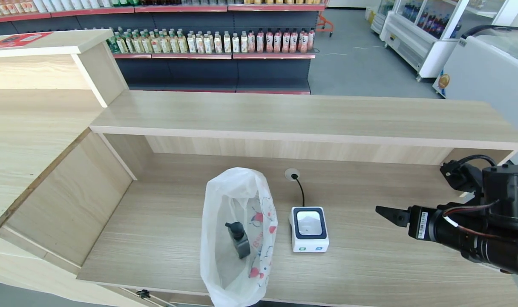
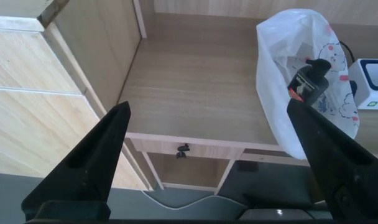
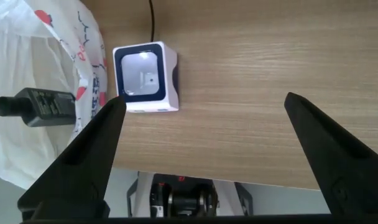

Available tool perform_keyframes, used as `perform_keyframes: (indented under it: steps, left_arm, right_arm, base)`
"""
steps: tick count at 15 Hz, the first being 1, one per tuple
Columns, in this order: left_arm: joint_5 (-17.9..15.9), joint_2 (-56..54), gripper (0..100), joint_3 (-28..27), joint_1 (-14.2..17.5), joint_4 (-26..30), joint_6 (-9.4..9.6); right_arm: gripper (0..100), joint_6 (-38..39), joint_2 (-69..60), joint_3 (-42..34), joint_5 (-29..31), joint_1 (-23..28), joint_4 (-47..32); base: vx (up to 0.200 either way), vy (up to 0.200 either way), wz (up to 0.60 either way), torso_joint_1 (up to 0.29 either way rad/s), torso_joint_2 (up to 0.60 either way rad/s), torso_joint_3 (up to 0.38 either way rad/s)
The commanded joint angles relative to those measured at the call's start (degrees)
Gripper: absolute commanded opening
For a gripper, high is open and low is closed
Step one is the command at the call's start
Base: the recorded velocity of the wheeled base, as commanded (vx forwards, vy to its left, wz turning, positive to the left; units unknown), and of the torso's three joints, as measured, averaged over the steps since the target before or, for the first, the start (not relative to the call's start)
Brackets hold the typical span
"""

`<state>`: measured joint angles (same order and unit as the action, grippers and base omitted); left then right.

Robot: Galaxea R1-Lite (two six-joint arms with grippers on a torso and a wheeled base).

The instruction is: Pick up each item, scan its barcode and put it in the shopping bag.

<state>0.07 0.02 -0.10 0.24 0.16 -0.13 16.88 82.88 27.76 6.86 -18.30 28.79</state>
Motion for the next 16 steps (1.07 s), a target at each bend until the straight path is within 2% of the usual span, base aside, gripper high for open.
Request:
perform_keyframes:
  steps: [1, 6, 7, 8, 11, 16]
  left_arm:
    - [0.0, 0.0, 100, 0.0, 0.0, 0.0, -0.13]
    - [0.0, 0.0, 100, 0.0, 0.0, 0.0, -0.31]
    - [0.0, 0.0, 100, 0.0, 0.0, 0.0, 0.13]
    - [0.0, 0.0, 100, 0.0, 0.0, 0.0, 0.05]
    - [-0.1, 0.0, 100, 0.0, 0.0, 0.0, 0.05]
    - [0.0, 0.0, 100, 0.0, 0.0, 0.0, -0.04]
  right_arm:
    - [100, 0.0, -0.2, -0.7, 0.0, -0.1, 0.0]
    - [100, 0.0, -1.8, -4.4, 0.0, -2.1, 0.0]
    - [100, 0.0, -2.2, -5.1, 0.0, -2.9, 0.0]
    - [100, 0.0, -2.7, -5.5, 0.1, -3.6, 0.0]
    - [100, 0.0, -3.5, -6.0, 0.1, -4.6, -0.3]
    - [100, -0.2, -4.1, -7.6, 0.3, -4.6, -0.3]
  base:
    - [0.0, -0.2, 0.0, 0.002, 0.0, -0.002]
    - [0.0, -0.2, 0.0, 0.001, 0.0, 0.002]
    - [0.0, -0.2, 0.0, 0.002, 0.01, 0.007]
    - [-0.2, -0.2, 0.0, 0.002, 0.0, 0.002]
    - [0.0, 0.0, 0.0, 0.0, 0.0, 0.0]
    - [-0.2, 0.0, 0.0, 0.0, 0.0, 0.0]
